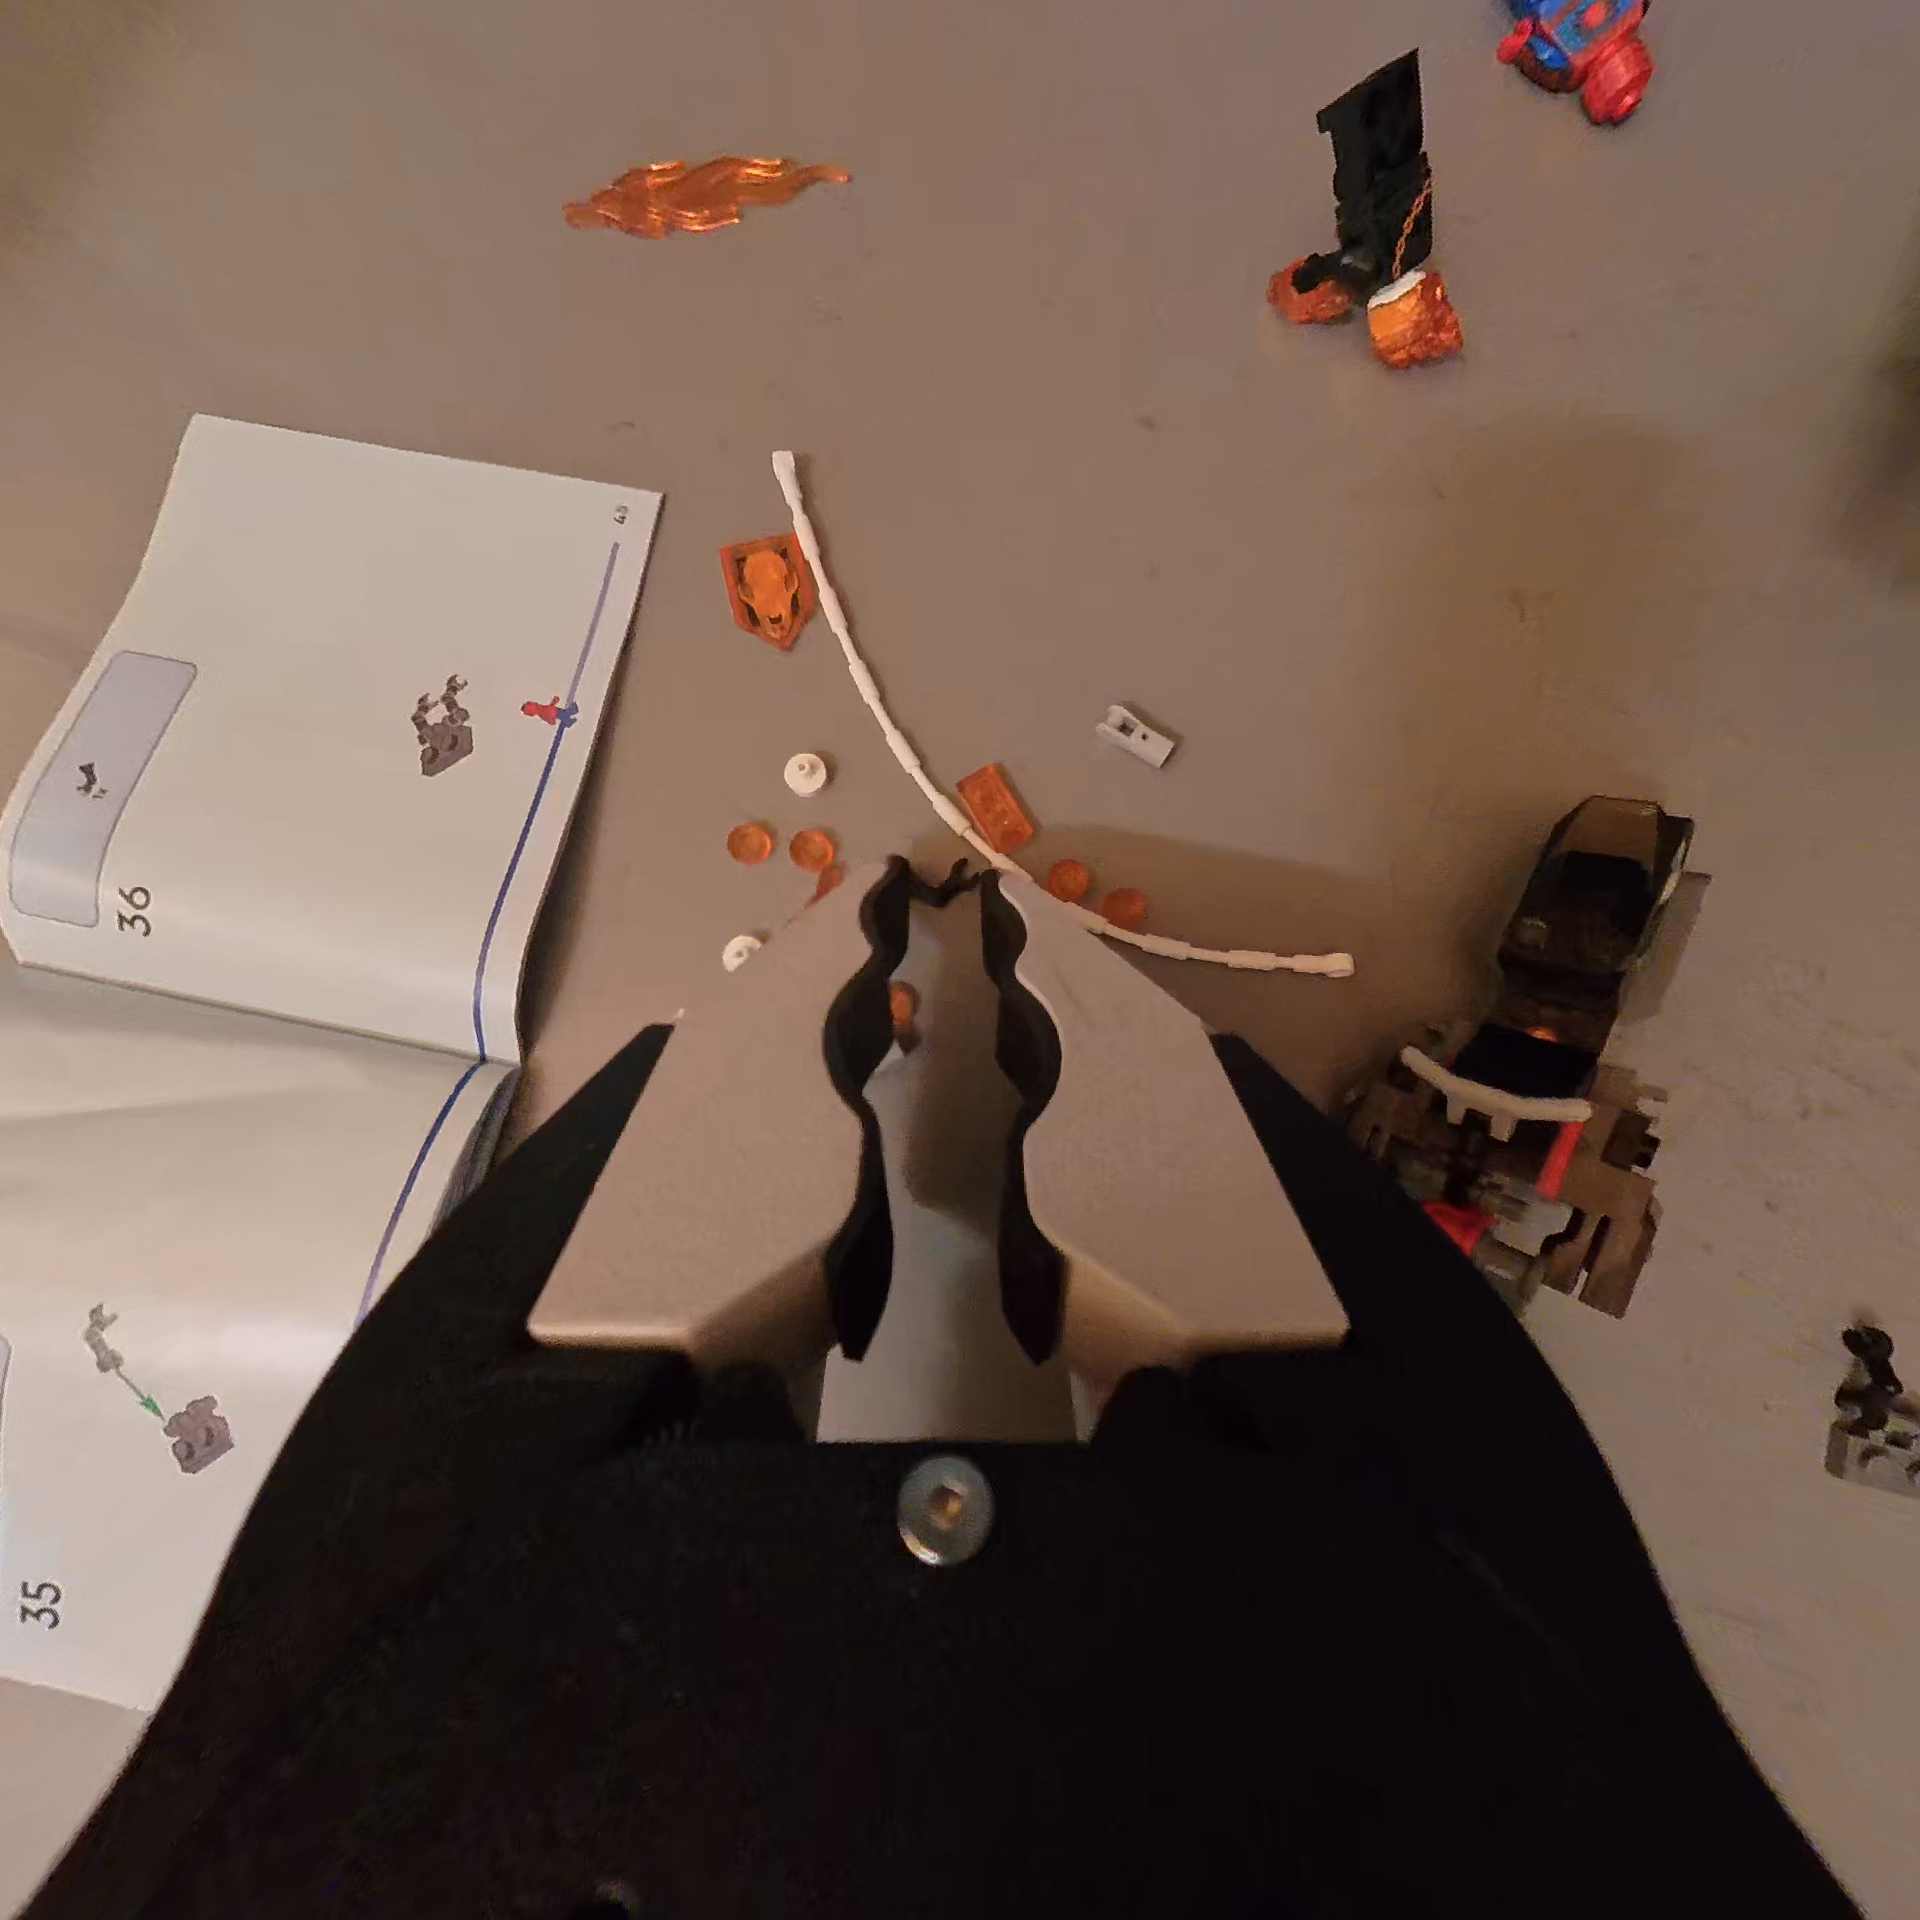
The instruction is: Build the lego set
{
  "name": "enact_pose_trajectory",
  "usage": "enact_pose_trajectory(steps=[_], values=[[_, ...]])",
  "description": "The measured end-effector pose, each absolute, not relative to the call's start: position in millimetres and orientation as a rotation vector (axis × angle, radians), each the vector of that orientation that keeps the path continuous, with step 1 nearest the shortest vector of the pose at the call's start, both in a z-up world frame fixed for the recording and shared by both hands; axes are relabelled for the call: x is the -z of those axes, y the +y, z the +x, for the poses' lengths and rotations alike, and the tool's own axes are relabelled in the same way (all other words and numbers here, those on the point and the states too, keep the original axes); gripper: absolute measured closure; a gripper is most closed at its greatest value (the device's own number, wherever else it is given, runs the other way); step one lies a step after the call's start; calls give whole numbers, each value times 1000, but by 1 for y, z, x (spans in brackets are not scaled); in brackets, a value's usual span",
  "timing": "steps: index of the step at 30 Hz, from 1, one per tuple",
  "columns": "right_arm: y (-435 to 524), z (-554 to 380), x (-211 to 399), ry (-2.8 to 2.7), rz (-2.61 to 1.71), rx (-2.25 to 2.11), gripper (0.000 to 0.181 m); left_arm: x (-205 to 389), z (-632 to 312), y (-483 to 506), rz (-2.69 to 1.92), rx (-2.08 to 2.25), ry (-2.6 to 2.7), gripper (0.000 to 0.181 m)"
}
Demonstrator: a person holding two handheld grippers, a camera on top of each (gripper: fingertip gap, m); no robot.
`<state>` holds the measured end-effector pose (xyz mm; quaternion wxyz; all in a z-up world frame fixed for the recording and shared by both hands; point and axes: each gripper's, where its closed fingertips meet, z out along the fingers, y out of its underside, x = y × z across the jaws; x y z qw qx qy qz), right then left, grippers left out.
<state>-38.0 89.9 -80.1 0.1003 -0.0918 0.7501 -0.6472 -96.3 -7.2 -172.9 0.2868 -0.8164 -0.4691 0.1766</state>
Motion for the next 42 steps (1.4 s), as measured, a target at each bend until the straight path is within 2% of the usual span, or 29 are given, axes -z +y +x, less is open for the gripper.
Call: enact_pose_trajectory(steps=[5,7,15,21,26,33,42], values=[[90,-38,79,2215,-274,1919,178,173,-94,-7,-2188,-466,-1256,170],[90,-38,79,2213,-273,1922,178,171,-93,-8,-2180,-479,-1253,181],[90,-38,79,2214,-271,1921,178,171,-87,-17,-2142,-492,-1286,181],[90,-38,79,2220,-273,1924,179,174,-91,-19,-2095,-461,-1369,163],[90,-38,79,2218,-273,1928,178,174,-96,-21,-2082,-484,-1431,160],[91,-38,78,2213,-276,1936,179,175,-98,-20,-2125,-530,-1423,175],[93,-39,76,2202,-277,1957,179,172,-95,-25,-2137,-591,-1406,177]])
